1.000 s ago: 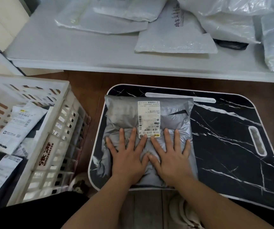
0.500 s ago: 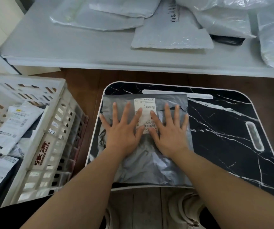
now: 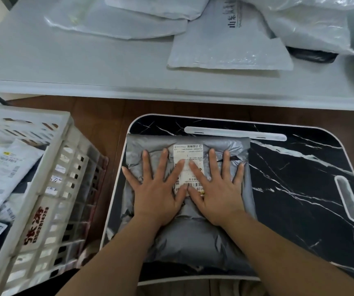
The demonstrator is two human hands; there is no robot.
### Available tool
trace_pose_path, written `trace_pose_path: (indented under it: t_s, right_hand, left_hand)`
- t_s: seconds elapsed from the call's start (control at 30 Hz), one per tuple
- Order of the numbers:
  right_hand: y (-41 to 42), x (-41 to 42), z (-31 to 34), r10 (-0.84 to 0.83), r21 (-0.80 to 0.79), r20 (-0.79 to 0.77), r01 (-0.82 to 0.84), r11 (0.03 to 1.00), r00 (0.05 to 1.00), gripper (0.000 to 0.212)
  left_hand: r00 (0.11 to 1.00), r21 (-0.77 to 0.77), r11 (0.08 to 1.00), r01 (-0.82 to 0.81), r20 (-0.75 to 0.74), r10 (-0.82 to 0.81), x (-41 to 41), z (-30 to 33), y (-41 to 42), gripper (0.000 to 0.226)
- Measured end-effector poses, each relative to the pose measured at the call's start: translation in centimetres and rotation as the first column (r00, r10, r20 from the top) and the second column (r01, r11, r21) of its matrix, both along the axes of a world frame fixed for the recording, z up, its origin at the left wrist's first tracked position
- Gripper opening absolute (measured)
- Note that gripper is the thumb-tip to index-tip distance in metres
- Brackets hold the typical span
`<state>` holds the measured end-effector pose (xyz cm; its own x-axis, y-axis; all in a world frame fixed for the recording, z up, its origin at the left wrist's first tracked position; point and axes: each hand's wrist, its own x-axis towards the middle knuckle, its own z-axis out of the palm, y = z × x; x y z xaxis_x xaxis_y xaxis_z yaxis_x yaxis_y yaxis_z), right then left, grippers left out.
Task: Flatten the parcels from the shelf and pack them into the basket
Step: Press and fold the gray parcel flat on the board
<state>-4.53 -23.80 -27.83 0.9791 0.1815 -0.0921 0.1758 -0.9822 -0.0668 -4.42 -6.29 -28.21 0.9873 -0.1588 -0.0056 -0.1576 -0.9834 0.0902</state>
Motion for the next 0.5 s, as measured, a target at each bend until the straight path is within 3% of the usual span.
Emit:
trace_pose_path:
  t_s: [0.5]
  right_hand:
    - [0.05, 0.1, 0.21, -0.015, -0.002, -0.065, 0.015, 1.0, 0.998, 0.063]
  left_hand:
    - [1.0, 0.019, 1.0, 0.019, -0.021, -0.019, 0.1, 0.23, -0.08, 0.061]
